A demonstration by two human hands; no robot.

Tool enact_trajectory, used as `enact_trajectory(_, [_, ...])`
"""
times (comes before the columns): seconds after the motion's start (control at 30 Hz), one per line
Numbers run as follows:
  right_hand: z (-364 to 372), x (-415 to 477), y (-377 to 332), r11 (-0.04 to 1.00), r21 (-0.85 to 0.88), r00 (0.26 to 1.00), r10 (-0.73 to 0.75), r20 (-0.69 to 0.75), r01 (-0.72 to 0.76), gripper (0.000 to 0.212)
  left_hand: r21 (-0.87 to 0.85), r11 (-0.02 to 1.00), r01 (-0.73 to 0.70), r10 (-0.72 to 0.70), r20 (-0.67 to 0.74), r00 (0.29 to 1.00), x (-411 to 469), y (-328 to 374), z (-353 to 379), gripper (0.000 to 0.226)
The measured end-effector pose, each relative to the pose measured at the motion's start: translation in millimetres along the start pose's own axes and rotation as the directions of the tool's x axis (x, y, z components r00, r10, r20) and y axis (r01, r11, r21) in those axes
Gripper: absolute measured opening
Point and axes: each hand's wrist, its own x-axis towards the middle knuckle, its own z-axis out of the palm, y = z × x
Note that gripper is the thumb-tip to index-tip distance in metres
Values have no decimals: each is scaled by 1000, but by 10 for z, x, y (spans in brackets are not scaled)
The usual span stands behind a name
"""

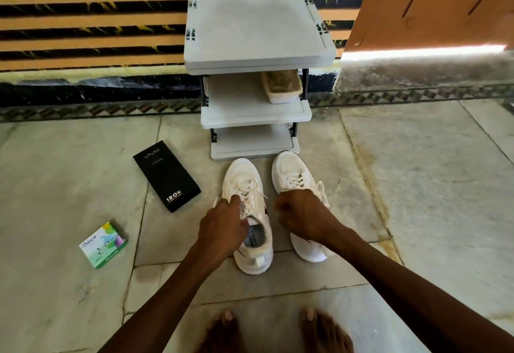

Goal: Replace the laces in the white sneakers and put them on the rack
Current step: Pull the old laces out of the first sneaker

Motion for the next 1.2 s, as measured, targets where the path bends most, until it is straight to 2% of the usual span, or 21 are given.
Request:
enact_trajectory(0.03, [1,19,-81,1000,9,1000,-10,12,9,9,-12,1000,4,-4,-10,1000,0,3,-7,46])
enact_trajectory(0.1, [52,25,-241,1000,-23,1000,2,24,-2,25,-44,999,12,-13,-14,1000,4,6,-11,45])
enact_trajectory(0.13, [97,24,-305,998,-68,999,19,27,-17,35,-60,998,18,-18,-9,1000,6,4,-8,44])
enact_trajectory(0.27, [224,51,-495,974,-226,999,40,31,-32,43,-142,990,22,-21,8,1000,23,-40,-40,44])
enact_trajectory(0.47, [265,146,-536,970,-240,998,41,44,-29,68,-127,991,-44,45,5,999,-4,-30,-1,53])
enact_trajectory(0.57, [262,117,-523,988,-140,998,63,23,-59,70,-143,989,-41,40,-10,999,-7,-23,48,56])
enact_trajectory(0.73, [273,64,-408,976,176,980,153,-124,-130,47,-157,988,-4,-4,-53,999,-11,-9,118,52])
enact_trajectory(0.93, [246,33,-328,953,265,971,191,-144,-148,45,-124,992,5,-8,-19,1000,-110,21,-13,44])
enact_trajectory(1.07, [285,-56,-387,985,169,974,72,-216,-36,46,-150,988,31,-33,-13,999,-122,9,-73,40])
enact_trajectory(1.13, [290,-92,-425,998,-6,964,-58,-259,58,48,-173,984,45,-50,-26,998,-124,12,-47,39])
enact_trajectory(1.2, [315,-100,-444,964,-210,939,-219,-264,166,43,-175,983,60,-77,-93,993,-142,25,-11,40])
